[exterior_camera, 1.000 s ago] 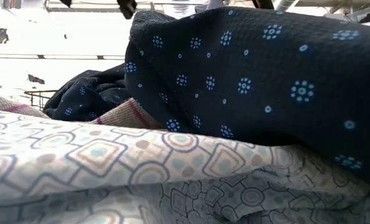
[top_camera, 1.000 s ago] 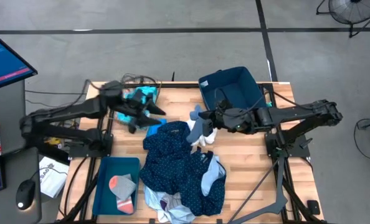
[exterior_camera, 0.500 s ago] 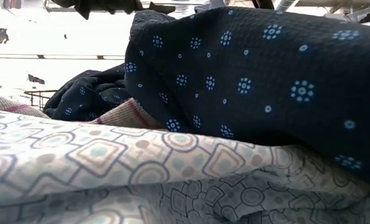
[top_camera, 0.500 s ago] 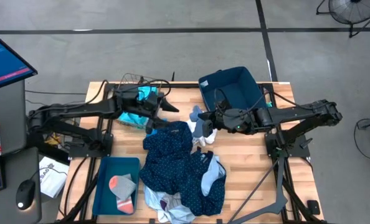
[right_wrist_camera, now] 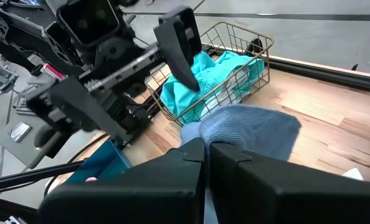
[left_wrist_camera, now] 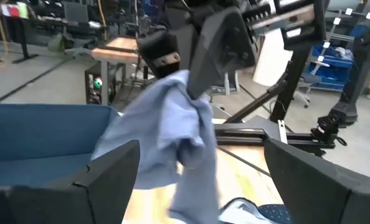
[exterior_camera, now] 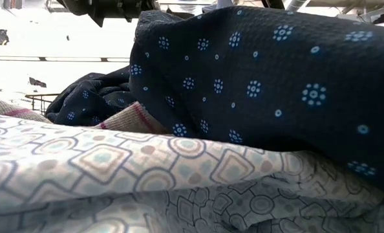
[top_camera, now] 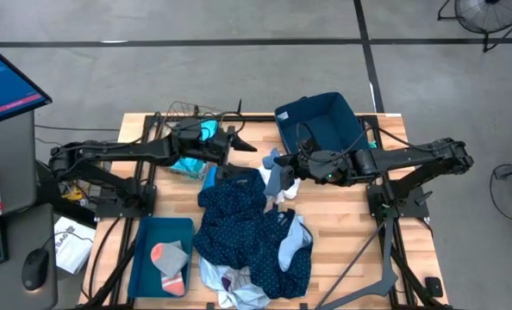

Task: Pick & Place Cloths
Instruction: Put the blue sock into the blue bin

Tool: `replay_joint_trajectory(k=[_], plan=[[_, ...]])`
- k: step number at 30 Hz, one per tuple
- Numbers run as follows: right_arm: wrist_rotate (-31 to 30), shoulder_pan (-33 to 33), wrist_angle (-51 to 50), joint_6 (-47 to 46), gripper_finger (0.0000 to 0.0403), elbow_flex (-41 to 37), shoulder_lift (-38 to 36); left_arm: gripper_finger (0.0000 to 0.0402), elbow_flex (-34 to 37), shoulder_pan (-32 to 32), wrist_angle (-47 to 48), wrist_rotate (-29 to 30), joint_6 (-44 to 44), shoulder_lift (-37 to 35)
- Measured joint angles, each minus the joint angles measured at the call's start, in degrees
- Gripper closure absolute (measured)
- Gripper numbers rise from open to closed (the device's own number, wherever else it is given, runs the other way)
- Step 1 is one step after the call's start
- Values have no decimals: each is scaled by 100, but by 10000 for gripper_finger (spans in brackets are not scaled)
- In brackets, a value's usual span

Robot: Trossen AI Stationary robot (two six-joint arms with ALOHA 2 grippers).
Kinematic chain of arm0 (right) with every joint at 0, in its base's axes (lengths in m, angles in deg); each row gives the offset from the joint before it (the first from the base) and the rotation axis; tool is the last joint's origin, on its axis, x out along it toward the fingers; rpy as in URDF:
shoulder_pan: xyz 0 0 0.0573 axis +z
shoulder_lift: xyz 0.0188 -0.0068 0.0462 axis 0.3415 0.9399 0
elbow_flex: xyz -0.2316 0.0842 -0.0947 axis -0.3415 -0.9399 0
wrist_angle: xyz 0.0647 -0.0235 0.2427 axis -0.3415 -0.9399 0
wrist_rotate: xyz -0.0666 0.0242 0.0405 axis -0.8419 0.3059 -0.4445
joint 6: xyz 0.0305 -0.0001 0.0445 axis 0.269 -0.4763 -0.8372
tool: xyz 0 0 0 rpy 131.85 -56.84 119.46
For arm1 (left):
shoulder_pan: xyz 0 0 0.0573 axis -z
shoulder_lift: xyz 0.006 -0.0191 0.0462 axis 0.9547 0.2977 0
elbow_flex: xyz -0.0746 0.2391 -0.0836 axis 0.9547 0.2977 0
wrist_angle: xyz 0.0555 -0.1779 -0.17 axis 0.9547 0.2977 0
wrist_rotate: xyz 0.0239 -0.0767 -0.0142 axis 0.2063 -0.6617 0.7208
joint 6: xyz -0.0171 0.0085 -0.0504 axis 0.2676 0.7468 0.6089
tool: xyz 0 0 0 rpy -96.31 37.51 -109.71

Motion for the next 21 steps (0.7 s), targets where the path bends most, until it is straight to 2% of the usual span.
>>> replay_joint_trajectory(k=[4,10,21], plan=[[-2,-37,-60,5,403,0,0,71,-149,151,-9,21,-2,235],[-3,-40,-63,93,403,0,0,71,-393,271,-92,627,-4,485],[-2,-40,-70,105,403,0,0,71,-702,431,-244,648,-3,977]])
